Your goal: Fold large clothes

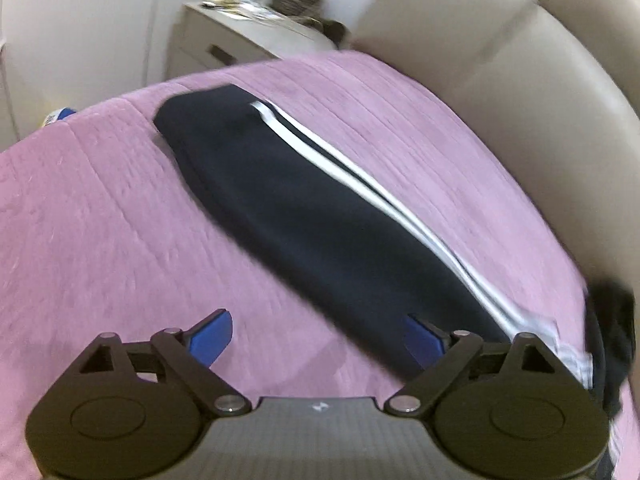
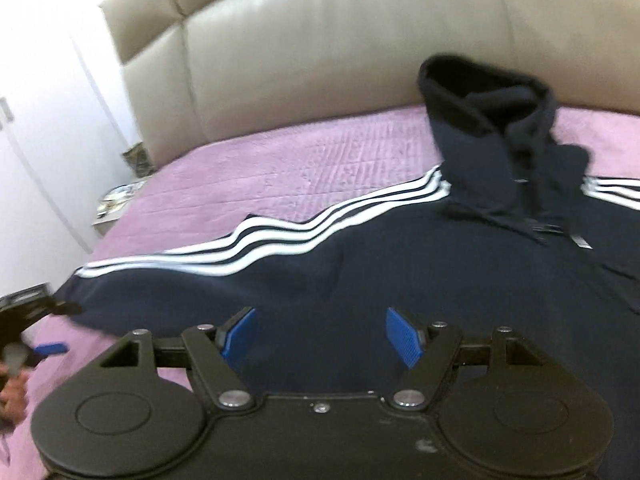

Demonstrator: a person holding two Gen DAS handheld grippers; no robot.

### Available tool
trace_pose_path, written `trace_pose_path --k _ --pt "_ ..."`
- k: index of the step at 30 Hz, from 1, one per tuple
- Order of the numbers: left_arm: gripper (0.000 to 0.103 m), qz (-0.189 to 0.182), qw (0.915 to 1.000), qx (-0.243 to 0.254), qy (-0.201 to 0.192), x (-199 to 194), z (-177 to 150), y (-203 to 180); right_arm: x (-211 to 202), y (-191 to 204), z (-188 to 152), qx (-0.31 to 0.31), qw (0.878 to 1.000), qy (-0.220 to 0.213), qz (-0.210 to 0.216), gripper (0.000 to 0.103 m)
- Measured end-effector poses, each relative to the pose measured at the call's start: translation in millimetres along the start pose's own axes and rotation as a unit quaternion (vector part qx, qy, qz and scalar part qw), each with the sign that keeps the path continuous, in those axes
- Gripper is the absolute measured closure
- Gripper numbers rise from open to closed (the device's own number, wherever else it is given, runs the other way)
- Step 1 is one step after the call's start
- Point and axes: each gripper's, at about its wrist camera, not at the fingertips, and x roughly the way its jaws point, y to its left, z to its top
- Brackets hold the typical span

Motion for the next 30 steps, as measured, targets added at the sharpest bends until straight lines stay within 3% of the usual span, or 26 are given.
trace_pose_path --k 5,7,9,10,13,16,18,20,24,27,30 --pt "0.004 -0.009 0.9982 -0.046 -0.038 34 30 12 66 21 -9 0.004 0.999 0.04 -0.025 0.014" --pt "0.014 -0.003 0.9955 -0.063 -0.07 41 35 15 51 38 -26 -0.047 0.997 0.025 -0.053 0.014" --pt "0.092 0.04 0.9951 -0.049 -0.077 55 42 11 41 53 -46 -0.098 0.993 0.026 -0.065 0.013" --pt "0.094 0.063 0.9947 -0.033 -0.075 57 44 7 32 56 -58 -0.105 0.993 0.024 -0.055 0.013" --pt "0.097 0.071 0.992 -0.028 -0.101 41 37 0 13 60 -89 -0.147 0.988 0.015 -0.052 0.011" --pt "0.097 0.068 0.987 -0.02 -0.144 12 28 -12 0 53 -101 -0.146 0.989 0.013 -0.037 0.009" --pt "0.097 0.06 0.985 -0.012 -0.161 8 33 -18 -5 57 -112 -0.189 0.981 0.016 -0.04 0.005" --pt "0.097 0.037 0.9825 -0.016 -0.182 -16 33 -26 -11 54 -118 -0.194 0.98 0.011 -0.035 0.005" --pt "0.097 -0.004 0.9758 -0.005 -0.219 -65 34 -53 -31 33 -108 -0.155 0.986 0.041 0.032 0.005" --pt "0.097 -0.055 0.9664 0.015 -0.251 -106 30 -89 -57 -3 -99 -0.057 0.993 0.045 0.088 0.005" --pt "0.097 -0.113 0.9512 0.044 -0.284 -145 19 -140 -84 -38 -92 -0.011 0.995 0.038 0.091 0.005"
